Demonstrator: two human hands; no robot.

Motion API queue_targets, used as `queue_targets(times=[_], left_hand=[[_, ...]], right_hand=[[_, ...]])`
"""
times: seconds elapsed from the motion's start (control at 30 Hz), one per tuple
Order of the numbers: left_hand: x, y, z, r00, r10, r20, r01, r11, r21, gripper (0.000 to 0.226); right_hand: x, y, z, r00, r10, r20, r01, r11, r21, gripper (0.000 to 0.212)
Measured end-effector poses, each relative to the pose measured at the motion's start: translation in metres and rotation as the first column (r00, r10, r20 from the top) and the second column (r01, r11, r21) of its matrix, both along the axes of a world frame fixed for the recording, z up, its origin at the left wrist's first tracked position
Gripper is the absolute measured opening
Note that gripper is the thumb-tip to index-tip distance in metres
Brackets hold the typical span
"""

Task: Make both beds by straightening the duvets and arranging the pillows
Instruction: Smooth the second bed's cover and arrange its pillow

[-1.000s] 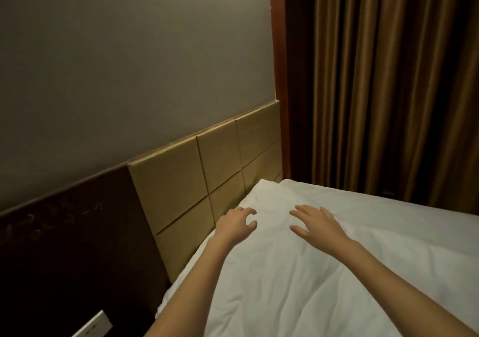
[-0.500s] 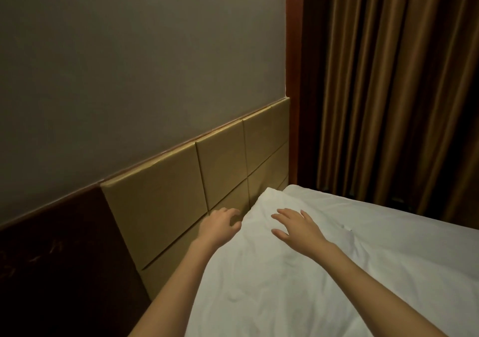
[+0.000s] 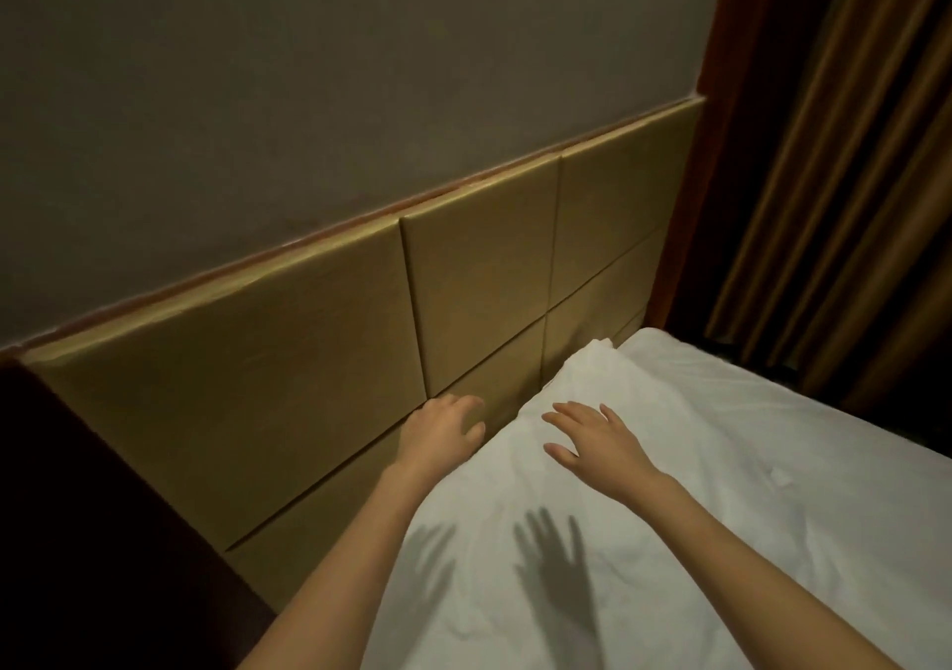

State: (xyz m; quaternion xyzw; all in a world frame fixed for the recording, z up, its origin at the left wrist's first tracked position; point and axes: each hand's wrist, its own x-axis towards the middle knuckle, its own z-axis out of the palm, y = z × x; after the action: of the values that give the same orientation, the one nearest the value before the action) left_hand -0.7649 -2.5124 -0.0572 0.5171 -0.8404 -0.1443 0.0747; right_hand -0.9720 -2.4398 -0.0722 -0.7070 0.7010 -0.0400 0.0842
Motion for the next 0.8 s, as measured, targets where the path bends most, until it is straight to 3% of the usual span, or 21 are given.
queue_targets(times=[0.27, 0.5, 0.6, 0.73, 0.8], left_hand=[[-0.001, -0.047, -0.116, 0.973, 0.232, -0.023, -0.223, 0.955, 0.194, 0.044], [-0.012, -0.066, -0.195, 0.911, 0.405, -0.084, -0.355, 0.870, 0.341, 0.051], [-0.026, -0.071, -0.219, 0.886, 0.439, -0.151, -0.367, 0.861, 0.353, 0.054], [-0.044, -0.073, -0.249, 0.881, 0.457, -0.125, -0.400, 0.859, 0.320, 0.062], [-0.049, -0.071, -0.266, 0.878, 0.472, -0.081, -0.436, 0.858, 0.270, 0.065]], right_hand=[[-0.015, -0.106, -0.111, 0.973, 0.229, -0.039, -0.222, 0.966, 0.136, 0.048], [-0.015, -0.173, -0.184, 0.924, 0.383, -0.007, -0.379, 0.915, 0.136, 0.051], [-0.017, -0.193, -0.207, 0.904, 0.429, 0.000, -0.425, 0.897, 0.122, 0.062], [-0.022, -0.206, -0.231, 0.888, 0.460, -0.012, -0.457, 0.885, 0.083, 0.102], [-0.024, -0.207, -0.247, 0.883, 0.469, -0.030, -0.465, 0.882, 0.079, 0.103]])
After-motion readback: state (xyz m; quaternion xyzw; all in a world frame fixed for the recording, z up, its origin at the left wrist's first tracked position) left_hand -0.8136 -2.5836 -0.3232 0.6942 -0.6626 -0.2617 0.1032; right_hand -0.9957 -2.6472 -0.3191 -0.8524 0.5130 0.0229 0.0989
